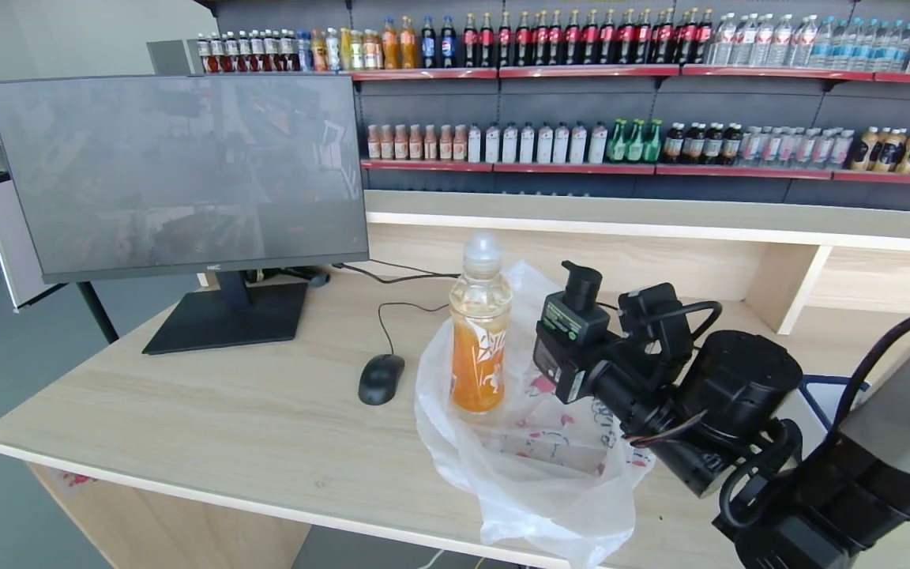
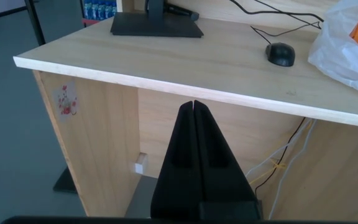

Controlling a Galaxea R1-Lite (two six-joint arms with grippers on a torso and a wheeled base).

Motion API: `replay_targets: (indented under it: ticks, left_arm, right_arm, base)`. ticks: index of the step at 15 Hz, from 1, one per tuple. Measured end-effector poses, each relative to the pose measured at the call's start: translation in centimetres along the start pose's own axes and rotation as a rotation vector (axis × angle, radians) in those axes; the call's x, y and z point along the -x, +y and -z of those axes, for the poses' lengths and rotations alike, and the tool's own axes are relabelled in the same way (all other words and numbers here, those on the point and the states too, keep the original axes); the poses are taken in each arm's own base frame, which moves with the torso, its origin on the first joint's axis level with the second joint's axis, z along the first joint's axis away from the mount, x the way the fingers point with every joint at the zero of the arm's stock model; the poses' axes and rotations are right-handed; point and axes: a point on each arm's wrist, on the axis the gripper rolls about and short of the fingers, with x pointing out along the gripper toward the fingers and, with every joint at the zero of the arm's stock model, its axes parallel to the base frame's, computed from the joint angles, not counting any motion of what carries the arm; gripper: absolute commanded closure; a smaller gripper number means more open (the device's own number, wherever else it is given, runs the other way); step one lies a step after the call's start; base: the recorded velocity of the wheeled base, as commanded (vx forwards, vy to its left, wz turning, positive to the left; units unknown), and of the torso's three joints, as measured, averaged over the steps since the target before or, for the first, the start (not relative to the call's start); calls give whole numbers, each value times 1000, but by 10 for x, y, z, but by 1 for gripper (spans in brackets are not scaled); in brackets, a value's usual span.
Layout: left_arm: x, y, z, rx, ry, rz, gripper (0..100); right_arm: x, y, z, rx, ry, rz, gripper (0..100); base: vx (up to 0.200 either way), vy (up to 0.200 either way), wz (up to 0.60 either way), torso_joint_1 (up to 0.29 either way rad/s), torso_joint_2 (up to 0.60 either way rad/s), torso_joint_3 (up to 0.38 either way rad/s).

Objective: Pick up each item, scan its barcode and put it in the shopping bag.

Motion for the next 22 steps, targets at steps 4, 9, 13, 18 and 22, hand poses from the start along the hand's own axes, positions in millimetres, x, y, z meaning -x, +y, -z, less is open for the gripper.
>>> replay_targets:
  ticks: [4,9,13,18,22]
  left_arm:
    - [0,0,0,0,0,0,100]
    - [0,0,0,0,1,0,100]
    - [0,0,0,0,1,0,100]
    - [0,0,0,0,0,0,100]
    - [0,0,0,0,1,0,100]
  right_arm:
    - [-14,-3,23,8,42,16,100]
    - [-21,-13,40,16,79,44,100]
    - [-25,-16,44,17,84,53,100]
    - [-26,-18,54,20,110,60,100]
    - [-27,-18,59,21,118,60,100]
  base:
    - [0,0,0,0,0,0]
    - [0,0,0,0,0,0]
    - [0,0,0,0,0,0]
    - [0,0,0,0,0,0]
    - [0,0,0,0,0,0]
